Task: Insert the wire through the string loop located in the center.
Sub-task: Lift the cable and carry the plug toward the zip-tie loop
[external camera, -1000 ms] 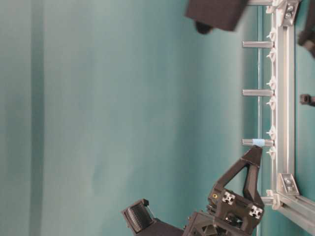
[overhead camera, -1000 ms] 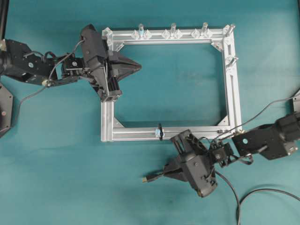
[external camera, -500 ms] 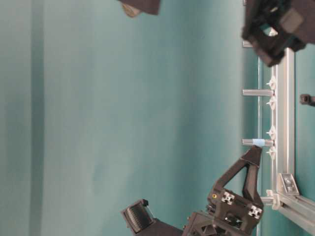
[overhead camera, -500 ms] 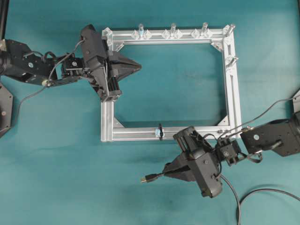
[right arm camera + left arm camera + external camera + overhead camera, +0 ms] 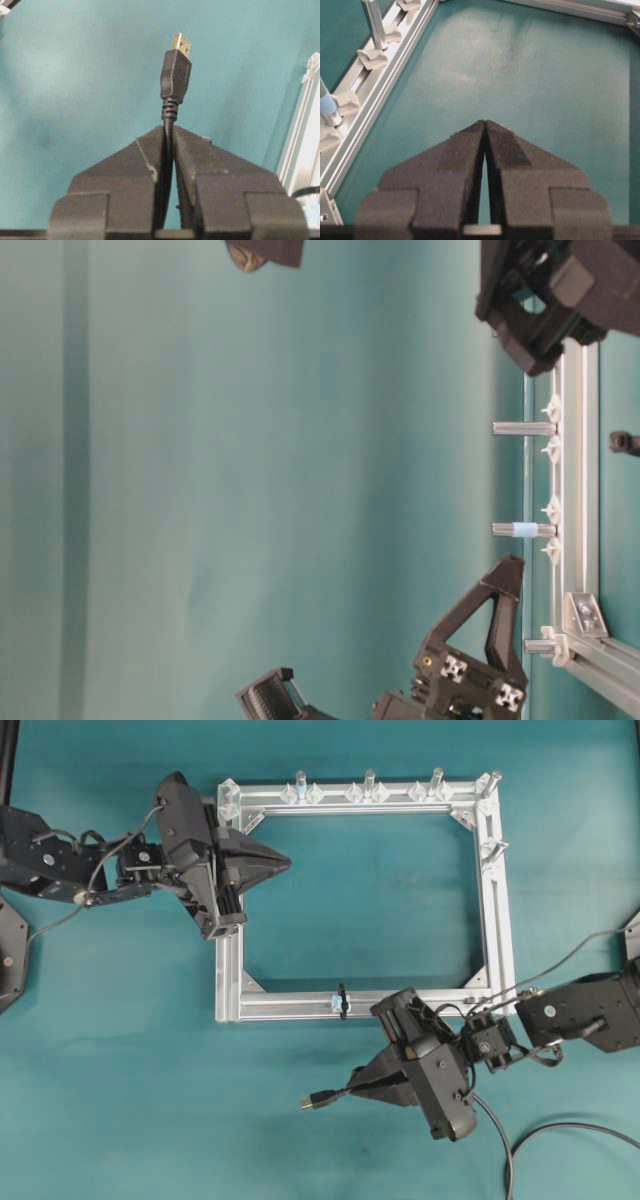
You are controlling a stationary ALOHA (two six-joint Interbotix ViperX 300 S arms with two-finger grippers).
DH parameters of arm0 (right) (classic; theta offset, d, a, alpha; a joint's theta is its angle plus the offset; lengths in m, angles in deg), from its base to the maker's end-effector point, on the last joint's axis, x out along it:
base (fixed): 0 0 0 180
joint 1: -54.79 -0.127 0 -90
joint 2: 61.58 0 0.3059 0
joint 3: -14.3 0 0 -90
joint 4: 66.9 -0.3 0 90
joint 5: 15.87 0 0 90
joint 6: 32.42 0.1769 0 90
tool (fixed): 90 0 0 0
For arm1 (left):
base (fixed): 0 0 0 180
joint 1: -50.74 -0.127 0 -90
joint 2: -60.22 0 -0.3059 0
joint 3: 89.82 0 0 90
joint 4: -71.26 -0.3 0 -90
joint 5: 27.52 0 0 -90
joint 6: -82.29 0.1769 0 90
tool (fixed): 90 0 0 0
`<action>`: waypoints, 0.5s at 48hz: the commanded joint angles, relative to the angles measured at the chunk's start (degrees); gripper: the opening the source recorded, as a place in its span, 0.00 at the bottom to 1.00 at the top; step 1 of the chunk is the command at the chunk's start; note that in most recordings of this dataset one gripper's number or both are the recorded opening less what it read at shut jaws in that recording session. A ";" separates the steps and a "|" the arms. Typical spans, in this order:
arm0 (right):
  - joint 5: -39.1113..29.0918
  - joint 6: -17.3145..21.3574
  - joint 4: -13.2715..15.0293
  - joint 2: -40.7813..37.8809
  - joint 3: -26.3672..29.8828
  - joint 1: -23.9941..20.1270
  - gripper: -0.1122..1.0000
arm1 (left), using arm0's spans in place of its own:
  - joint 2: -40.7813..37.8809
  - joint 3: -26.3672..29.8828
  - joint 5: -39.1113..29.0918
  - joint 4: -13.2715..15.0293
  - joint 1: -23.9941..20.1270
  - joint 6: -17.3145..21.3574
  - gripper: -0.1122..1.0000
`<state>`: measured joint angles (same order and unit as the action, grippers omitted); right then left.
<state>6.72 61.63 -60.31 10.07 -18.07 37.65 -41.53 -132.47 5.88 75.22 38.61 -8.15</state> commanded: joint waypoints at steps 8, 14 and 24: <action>-2.20 -0.18 0.09 4.39 -1.58 1.58 0.16 | 2.20 -0.09 0.26 -0.18 0.18 -0.18 0.10; -3.69 -0.26 0.00 6.50 -3.52 2.29 0.16 | 2.20 -0.09 0.26 -0.18 0.18 -0.18 0.10; -3.87 -0.26 0.00 10.46 -7.56 3.52 0.16 | 2.20 -0.26 0.26 -0.18 0.18 -0.18 0.10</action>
<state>2.68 61.45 -60.31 17.54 -24.93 40.46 -40.57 -133.09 5.88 75.22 38.61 -8.15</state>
